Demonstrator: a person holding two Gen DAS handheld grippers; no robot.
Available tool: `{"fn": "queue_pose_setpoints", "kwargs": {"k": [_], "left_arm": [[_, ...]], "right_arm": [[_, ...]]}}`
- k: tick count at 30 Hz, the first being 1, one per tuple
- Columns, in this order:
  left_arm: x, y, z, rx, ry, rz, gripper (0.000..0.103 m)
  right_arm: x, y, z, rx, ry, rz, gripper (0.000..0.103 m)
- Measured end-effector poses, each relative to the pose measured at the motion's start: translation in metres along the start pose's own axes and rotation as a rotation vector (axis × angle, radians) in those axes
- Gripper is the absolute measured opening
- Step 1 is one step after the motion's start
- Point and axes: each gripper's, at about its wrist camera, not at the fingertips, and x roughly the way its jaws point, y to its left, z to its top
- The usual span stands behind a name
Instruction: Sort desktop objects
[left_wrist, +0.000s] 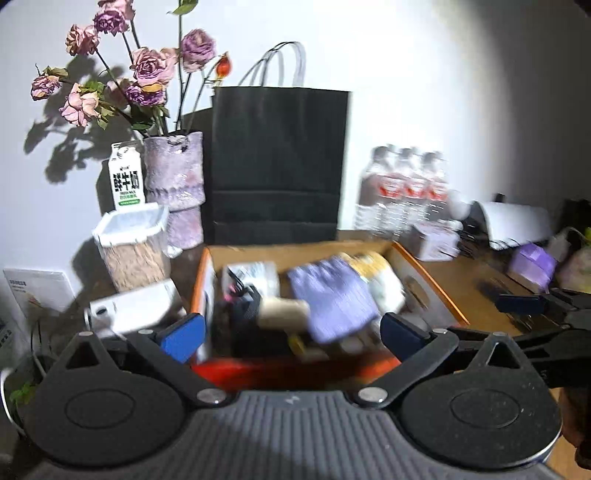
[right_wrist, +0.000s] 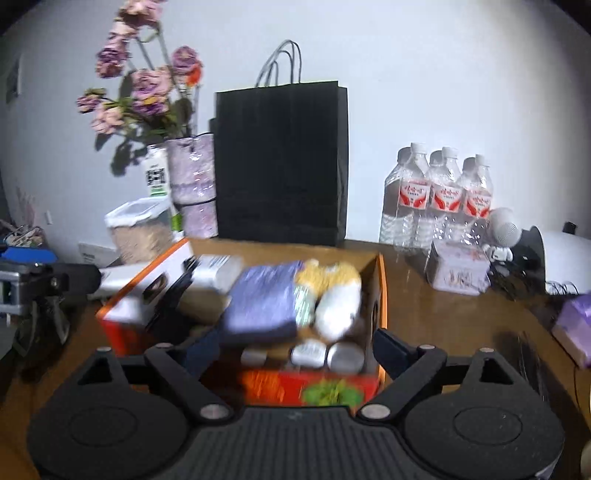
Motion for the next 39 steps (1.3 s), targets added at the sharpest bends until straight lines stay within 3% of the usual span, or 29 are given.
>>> {"fn": "queue_pose_setpoints", "kwargs": {"k": [7, 12, 14, 19, 29, 39], "left_arm": [[-0.032, -0.019, -0.099, 0.090, -0.022, -0.050, 0.103], [-0.039, -0.020, -0.153, 0.023, 0.033, 0.005, 0.103], [-0.043, -0.018, -0.166, 0.000, 0.037, 0.034, 0.103], [-0.043, -0.021, -0.176, 0.024, 0.049, 0.104, 0.103], [-0.024, -0.015, -0.172, 0.007, 0.112, 0.111, 0.103], [0.000, -0.008, -0.164, -0.029, 0.171, 0.127, 0.103]], "right_arm": [[-0.040, 0.023, -0.088, -0.042, -0.004, 0.063, 0.093], [-0.050, 0.030, -0.133, 0.034, 0.060, 0.089, 0.093], [-0.055, 0.035, -0.146, 0.042, 0.057, 0.058, 0.094], [-0.058, 0.051, -0.154, 0.019, 0.075, -0.033, 0.100], [-0.041, 0.066, -0.156, -0.029, 0.130, -0.126, 0.102], [-0.017, 0.054, -0.146, 0.054, 0.143, -0.105, 0.103]]}}
